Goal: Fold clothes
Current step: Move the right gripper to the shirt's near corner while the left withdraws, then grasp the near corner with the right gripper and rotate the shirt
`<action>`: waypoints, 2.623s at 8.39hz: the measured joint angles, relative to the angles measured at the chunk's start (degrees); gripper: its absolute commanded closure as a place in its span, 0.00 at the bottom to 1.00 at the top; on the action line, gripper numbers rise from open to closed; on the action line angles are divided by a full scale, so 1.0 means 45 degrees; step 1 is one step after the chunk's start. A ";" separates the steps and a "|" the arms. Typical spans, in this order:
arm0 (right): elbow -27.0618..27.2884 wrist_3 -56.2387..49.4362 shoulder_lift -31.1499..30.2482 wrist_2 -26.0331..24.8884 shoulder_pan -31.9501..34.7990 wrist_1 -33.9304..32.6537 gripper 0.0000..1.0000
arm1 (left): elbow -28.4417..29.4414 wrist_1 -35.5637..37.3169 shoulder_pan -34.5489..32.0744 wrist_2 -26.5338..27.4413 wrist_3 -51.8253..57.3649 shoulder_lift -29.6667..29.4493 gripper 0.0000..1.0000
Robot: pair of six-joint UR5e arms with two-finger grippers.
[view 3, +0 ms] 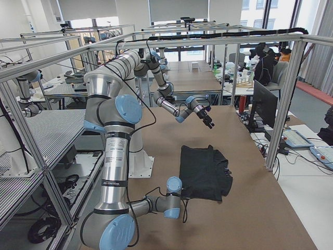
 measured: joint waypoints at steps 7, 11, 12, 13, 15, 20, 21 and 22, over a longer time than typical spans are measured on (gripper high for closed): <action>-0.0455 -0.0017 0.0186 -0.0303 0.0017 -0.0147 0.06 | 0.0115 -0.0001 0.0076 -0.0005 0.0011 -0.0180 0.06; -0.1261 0.0009 0.0916 -0.0463 -0.0014 -0.0176 1.00 | 0.0101 0.0000 0.0073 0.0011 0.0011 -0.0165 0.06; -0.1290 0.0010 0.0962 -0.0462 -0.0017 -0.0228 1.00 | 0.0081 0.0000 0.0079 0.0012 0.0011 -0.0153 0.06; -0.1288 0.0003 0.0979 -0.0447 -0.0014 -0.0258 1.00 | 0.0071 0.0000 0.0104 0.0013 0.0011 -0.0147 0.06; -0.1210 0.0004 0.0988 -0.0337 0.0022 -0.0289 1.00 | 0.0083 0.0000 0.0189 0.0013 0.0011 -0.0157 0.06; -0.0143 0.0019 0.0873 0.0274 -0.0330 -0.0138 1.00 | 0.0099 0.0000 0.0221 0.0045 0.0020 -0.0169 0.06; 0.0441 0.0061 0.0841 0.0413 -0.0721 -0.0117 1.00 | 0.0078 0.0000 0.0220 0.0208 0.0025 -0.0129 0.06; 0.1034 0.0232 0.0828 0.0406 -0.1337 -0.0108 1.00 | 0.0048 -0.0005 0.0225 0.0421 0.0020 -0.0083 0.06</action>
